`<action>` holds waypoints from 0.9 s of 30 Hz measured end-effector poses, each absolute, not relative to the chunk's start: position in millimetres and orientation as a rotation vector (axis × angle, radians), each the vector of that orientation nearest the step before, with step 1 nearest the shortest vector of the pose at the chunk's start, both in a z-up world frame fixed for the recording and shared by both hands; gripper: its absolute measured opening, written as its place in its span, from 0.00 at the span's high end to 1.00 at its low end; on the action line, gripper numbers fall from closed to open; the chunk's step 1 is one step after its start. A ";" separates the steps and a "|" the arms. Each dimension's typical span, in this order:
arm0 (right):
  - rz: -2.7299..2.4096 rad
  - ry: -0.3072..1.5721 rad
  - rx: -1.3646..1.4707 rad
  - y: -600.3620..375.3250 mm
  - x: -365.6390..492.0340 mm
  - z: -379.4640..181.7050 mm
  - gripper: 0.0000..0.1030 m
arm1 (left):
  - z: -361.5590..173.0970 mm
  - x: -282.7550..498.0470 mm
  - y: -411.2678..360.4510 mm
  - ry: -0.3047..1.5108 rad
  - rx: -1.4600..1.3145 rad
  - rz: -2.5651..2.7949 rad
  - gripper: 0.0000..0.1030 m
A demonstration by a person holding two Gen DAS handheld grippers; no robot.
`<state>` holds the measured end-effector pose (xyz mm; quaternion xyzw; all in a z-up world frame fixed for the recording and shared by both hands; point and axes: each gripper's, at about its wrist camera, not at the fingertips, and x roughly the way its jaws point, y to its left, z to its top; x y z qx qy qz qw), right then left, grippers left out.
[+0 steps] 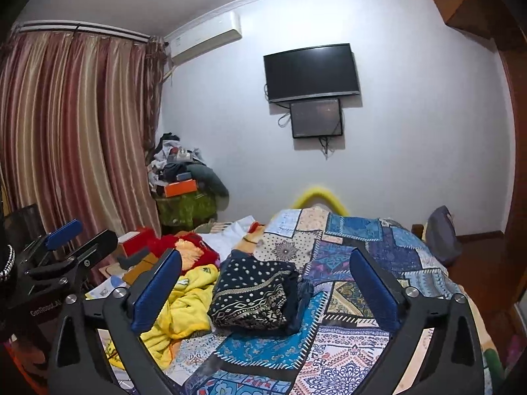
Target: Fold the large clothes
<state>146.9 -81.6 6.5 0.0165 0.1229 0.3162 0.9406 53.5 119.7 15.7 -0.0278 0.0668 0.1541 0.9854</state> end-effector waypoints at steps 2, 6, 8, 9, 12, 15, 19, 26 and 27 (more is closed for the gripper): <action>0.637 0.258 0.034 -82.5 148.8 5.3 0.00 | 14.3 53.7 121.3 0.136 -0.056 0.308 0.02; 0.634 0.263 0.031 -83.5 150.4 4.7 0.00 | 12.8 54.5 121.4 0.137 -0.052 0.313 0.01; 0.627 0.259 0.030 -84.8 150.0 4.3 0.00 | 12.2 54.4 121.2 0.136 -0.048 0.318 0.01; 0.623 0.257 0.029 -85.0 149.6 4.1 0.00 | 11.2 55.2 121.3 0.137 -0.044 0.319 0.01; 0.622 0.257 0.027 -85.7 148.7 4.2 0.00 | 8.9 56.5 121.5 0.138 -0.036 0.317 0.00; 0.619 0.259 0.024 -86.1 148.9 2.8 0.00 | 8.2 58.0 121.3 0.140 -0.030 0.313 0.00; 0.619 0.267 0.016 -85.9 151.0 2.1 0.00 | 8.3 59.6 123.3 0.141 -0.028 0.308 0.00; 0.608 0.264 0.008 -86.6 149.4 1.1 0.00 | 8.3 59.7 122.9 0.136 -0.020 0.303 0.00; 0.606 0.264 0.007 -86.6 149.2 1.1 0.00 | 8.4 59.6 123.3 0.135 -0.019 0.301 0.00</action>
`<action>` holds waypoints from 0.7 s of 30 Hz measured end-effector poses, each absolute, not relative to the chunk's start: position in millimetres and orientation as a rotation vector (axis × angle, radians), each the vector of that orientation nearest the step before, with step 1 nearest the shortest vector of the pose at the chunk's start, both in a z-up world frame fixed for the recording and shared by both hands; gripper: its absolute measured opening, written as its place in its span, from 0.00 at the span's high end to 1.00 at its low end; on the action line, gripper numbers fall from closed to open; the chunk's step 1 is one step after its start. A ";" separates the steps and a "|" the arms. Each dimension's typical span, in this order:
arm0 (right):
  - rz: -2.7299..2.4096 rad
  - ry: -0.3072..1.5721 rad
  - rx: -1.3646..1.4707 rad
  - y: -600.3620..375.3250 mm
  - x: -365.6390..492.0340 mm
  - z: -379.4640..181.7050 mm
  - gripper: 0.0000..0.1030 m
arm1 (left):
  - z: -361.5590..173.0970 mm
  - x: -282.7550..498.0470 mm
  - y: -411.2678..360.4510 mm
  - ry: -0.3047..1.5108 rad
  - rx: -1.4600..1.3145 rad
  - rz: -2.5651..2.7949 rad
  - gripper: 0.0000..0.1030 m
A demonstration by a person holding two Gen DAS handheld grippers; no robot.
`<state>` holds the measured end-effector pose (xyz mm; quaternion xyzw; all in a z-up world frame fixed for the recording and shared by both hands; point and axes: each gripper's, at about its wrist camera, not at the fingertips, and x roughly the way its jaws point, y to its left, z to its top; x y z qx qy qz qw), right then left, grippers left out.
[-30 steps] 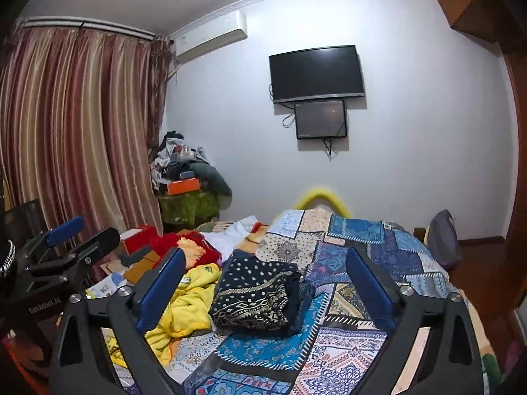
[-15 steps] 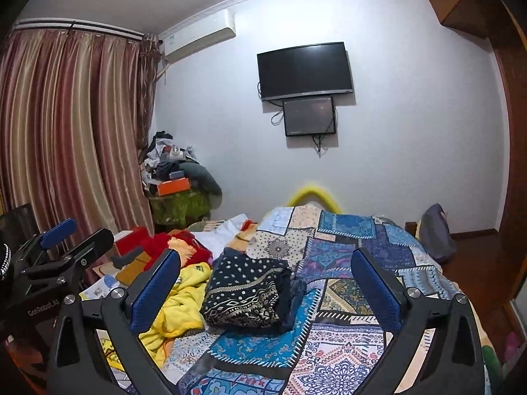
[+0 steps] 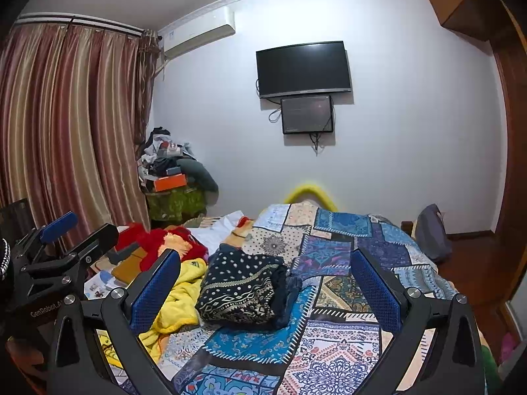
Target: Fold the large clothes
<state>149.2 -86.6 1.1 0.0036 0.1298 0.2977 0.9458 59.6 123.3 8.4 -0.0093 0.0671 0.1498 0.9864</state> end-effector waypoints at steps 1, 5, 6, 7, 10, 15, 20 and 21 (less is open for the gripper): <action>0.604 0.265 0.007 -86.8 149.5 1.0 0.00 | 8.3 59.7 123.3 0.134 -0.017 0.299 0.00; 0.600 0.266 0.008 -87.3 149.1 0.8 0.00 | 8.4 59.6 122.9 0.134 -0.017 0.298 0.00; 0.600 0.266 0.007 -87.5 149.1 0.7 0.00 | 8.6 59.7 123.4 0.133 -0.017 0.296 0.00; 0.600 0.266 0.008 -87.7 149.2 0.6 0.00 | 8.7 59.7 123.6 0.133 -0.017 0.295 0.00; 0.601 0.266 0.007 -88.2 149.4 0.3 0.00 | 9.2 60.6 124.5 0.133 -0.019 0.292 0.00; 0.599 0.265 0.006 -87.6 149.7 0.5 0.00 | 10.5 61.0 128.0 0.133 -0.027 0.285 0.00; 0.600 0.265 0.007 -87.5 149.6 0.6 0.00 | 11.1 62.1 130.0 0.137 -0.036 0.278 0.00; 0.599 0.265 0.006 -87.5 149.8 0.4 0.00 | 11.1 62.3 129.1 0.138 -0.037 0.278 0.00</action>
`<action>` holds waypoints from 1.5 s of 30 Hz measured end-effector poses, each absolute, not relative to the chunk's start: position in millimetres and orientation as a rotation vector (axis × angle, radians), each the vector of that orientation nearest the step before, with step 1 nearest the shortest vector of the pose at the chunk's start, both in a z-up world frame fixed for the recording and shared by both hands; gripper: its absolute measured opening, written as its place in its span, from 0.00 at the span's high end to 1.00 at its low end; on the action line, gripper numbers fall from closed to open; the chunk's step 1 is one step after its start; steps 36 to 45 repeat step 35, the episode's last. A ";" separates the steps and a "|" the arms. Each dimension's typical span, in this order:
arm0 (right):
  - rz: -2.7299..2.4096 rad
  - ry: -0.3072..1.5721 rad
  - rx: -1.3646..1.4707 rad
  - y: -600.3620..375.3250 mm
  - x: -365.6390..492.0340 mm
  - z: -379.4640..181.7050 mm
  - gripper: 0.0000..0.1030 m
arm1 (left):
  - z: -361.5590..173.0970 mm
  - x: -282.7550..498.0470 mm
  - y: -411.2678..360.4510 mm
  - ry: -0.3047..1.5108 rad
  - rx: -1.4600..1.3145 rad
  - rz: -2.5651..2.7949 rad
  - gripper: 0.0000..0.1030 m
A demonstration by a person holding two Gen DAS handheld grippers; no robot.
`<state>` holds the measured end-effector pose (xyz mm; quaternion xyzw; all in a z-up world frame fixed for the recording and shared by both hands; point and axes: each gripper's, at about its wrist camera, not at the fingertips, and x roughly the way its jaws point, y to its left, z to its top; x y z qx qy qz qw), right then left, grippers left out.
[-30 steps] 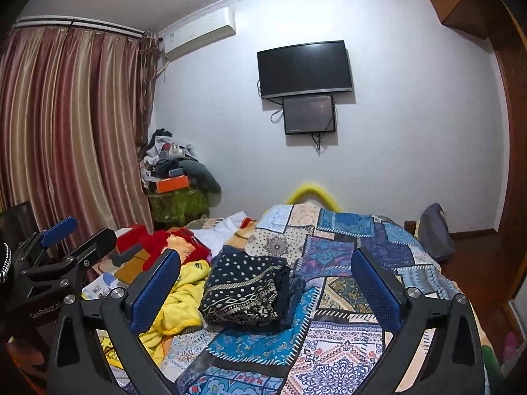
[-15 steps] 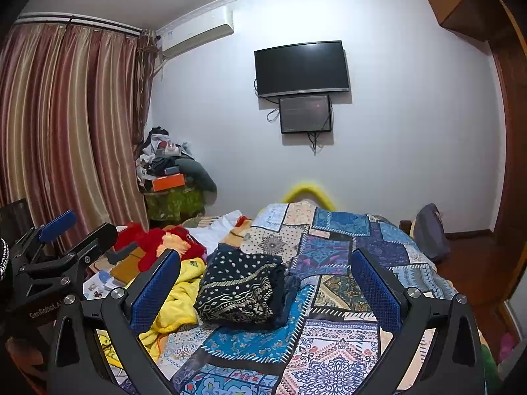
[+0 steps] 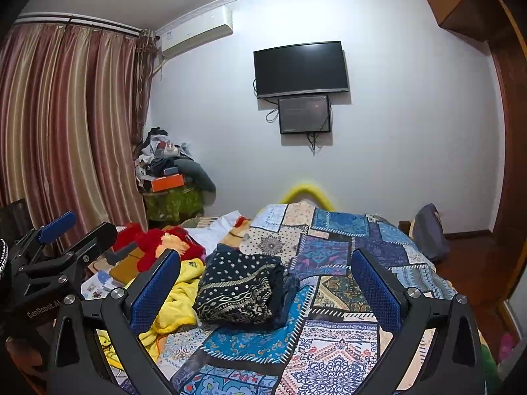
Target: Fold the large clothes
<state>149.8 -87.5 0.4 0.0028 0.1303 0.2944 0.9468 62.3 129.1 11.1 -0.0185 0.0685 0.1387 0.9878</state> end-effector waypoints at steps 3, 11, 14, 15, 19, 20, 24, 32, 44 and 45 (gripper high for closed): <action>0.600 0.266 0.005 -87.4 149.5 1.2 0.00 | 11.2 62.5 129.3 0.138 -0.039 0.278 0.00; 0.598 0.264 0.006 -85.3 149.1 1.7 0.00 | 10.3 62.4 129.3 0.139 -0.050 0.267 0.00; 0.596 0.259 0.007 -86.2 148.5 2.2 0.00 | 10.4 61.7 128.5 0.139 -0.056 0.260 0.00; 0.596 0.257 0.006 -87.0 149.2 2.2 0.00 | 10.4 61.6 128.1 0.141 -0.057 0.258 0.00; 0.597 0.250 0.001 -89.5 150.0 1.7 0.00 | 9.7 60.5 128.1 0.147 -0.065 0.257 0.00; 0.595 0.246 0.000 -90.0 150.3 1.7 0.00 | 9.2 60.8 128.0 0.149 -0.068 0.252 0.00; 0.594 0.237 -0.009 -90.7 150.3 2.4 0.00 | 8.3 61.1 127.7 0.153 -0.077 0.236 0.00; 0.582 0.230 -0.017 -92.5 153.1 0.8 0.00 | 7.1 60.7 125.7 0.159 -0.079 0.226 0.00; 0.583 0.233 -0.012 -93.1 154.6 0.2 0.00 | 5.2 62.0 125.5 0.168 -0.080 0.224 0.00; 0.583 0.233 -0.012 -93.1 154.6 0.2 0.00 | 5.2 62.0 125.5 0.168 -0.080 0.224 0.00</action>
